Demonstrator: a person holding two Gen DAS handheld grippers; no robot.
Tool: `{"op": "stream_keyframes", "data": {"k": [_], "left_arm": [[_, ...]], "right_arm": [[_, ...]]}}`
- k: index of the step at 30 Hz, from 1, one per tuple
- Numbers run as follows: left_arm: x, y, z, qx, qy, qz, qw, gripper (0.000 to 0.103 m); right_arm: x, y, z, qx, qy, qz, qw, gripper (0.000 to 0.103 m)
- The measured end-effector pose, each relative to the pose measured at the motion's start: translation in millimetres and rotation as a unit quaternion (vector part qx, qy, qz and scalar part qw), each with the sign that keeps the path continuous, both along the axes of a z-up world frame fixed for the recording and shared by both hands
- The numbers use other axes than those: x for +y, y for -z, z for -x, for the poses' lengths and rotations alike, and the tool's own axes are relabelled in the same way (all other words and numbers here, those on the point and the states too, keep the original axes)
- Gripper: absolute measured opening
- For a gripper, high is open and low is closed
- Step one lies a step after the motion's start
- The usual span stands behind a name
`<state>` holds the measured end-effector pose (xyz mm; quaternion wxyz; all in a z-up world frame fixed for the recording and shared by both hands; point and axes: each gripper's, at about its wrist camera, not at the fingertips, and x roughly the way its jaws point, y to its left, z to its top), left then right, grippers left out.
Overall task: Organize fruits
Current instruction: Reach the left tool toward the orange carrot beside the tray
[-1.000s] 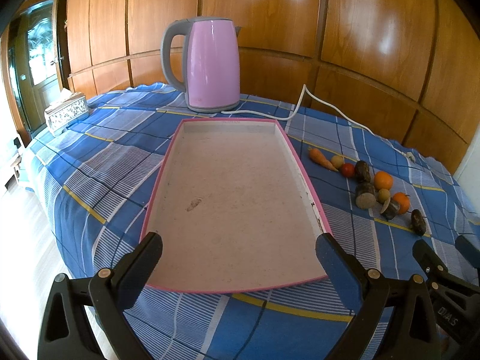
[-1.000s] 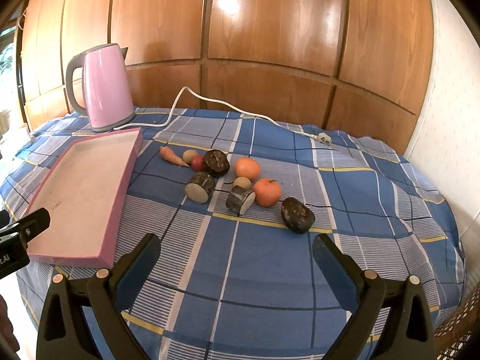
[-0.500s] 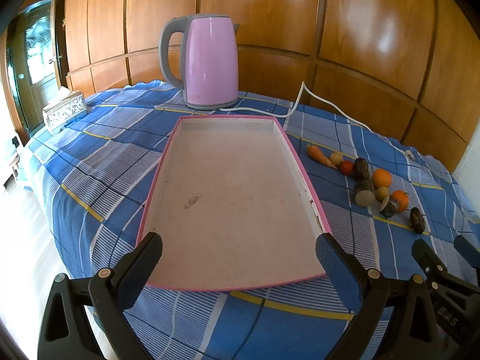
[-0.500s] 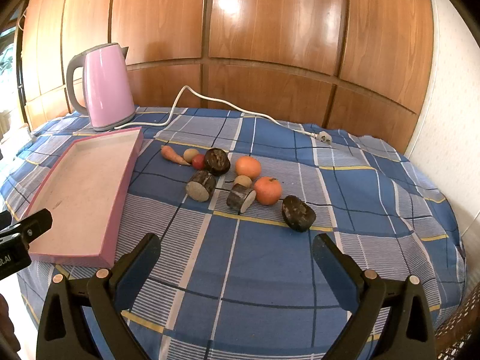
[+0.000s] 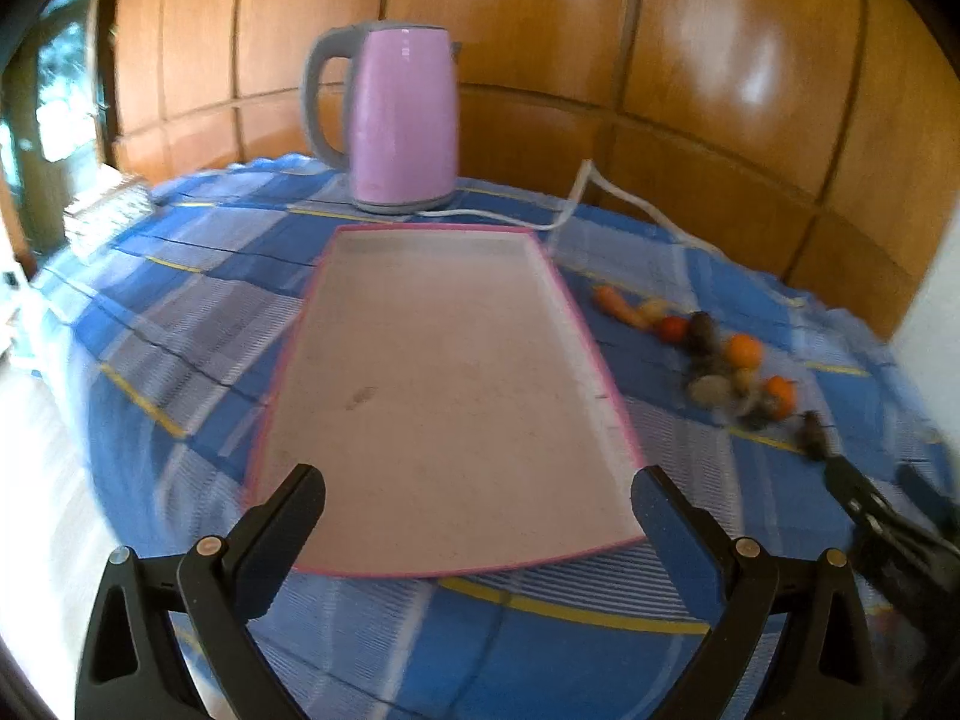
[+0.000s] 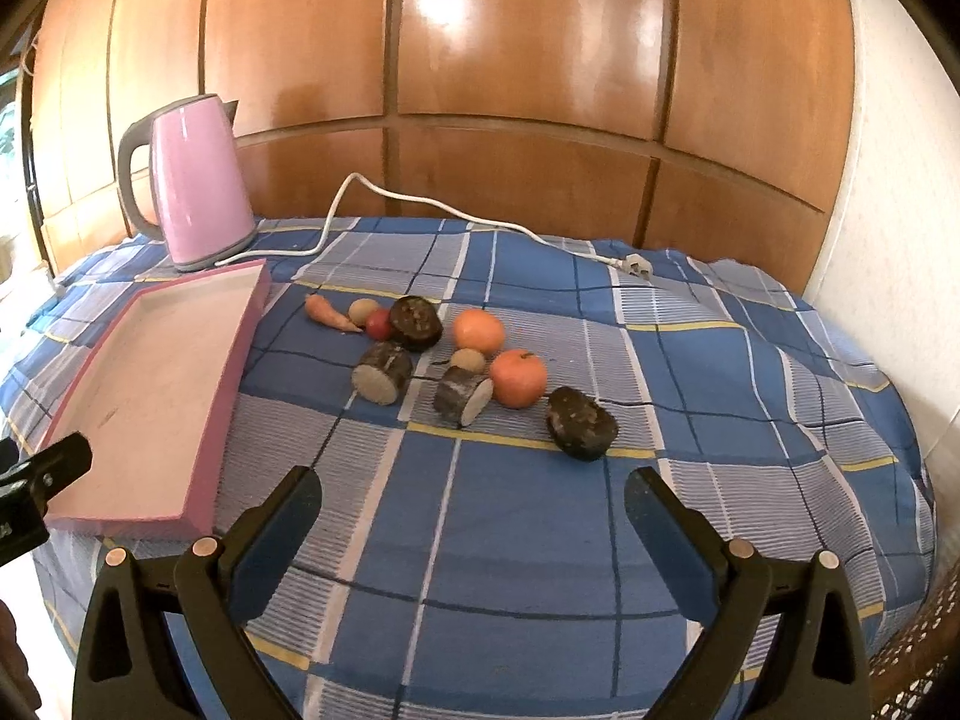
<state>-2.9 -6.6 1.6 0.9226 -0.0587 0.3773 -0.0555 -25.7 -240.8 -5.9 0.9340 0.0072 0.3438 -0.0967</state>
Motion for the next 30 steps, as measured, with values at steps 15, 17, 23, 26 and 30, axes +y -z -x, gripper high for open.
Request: {"op": "stream_keyframes", "data": {"k": [15,17,23,26,30], "left_arm": [[-6.4,-13.3,-32.6,0.02,0.102,0.086,0.9908,0.103],[-15.9,-22.6,-45.8,0.01,0.124,0.061,0.9904,0.103],[-43.8,-36.9,-97.9,0.013,0.164,-0.039,0.9856,0.103],[-54.9,-39.5,-131.2,0.048,0.18,-0.041,0.9815,0.1],[-68.8,-35.6,-168.8,0.104,0.188,-0.008,0.9766,0.081]], "right_arm": [[-147.1,28.8,-20.8,0.035,0.216,-0.038,0.975,0.103],[-161.0,35.0,-21.9,0.039,0.238,-0.034,0.97,0.103],[-191.8,54.9,-25.5,0.066,0.279,-0.033,0.958,0.103],[-195.3,63.5,-23.8,0.075,0.277,-0.035,0.957,0.103],[-195.8,66.8,-23.3,0.074,0.271,-0.038,0.959,0.103]]}}
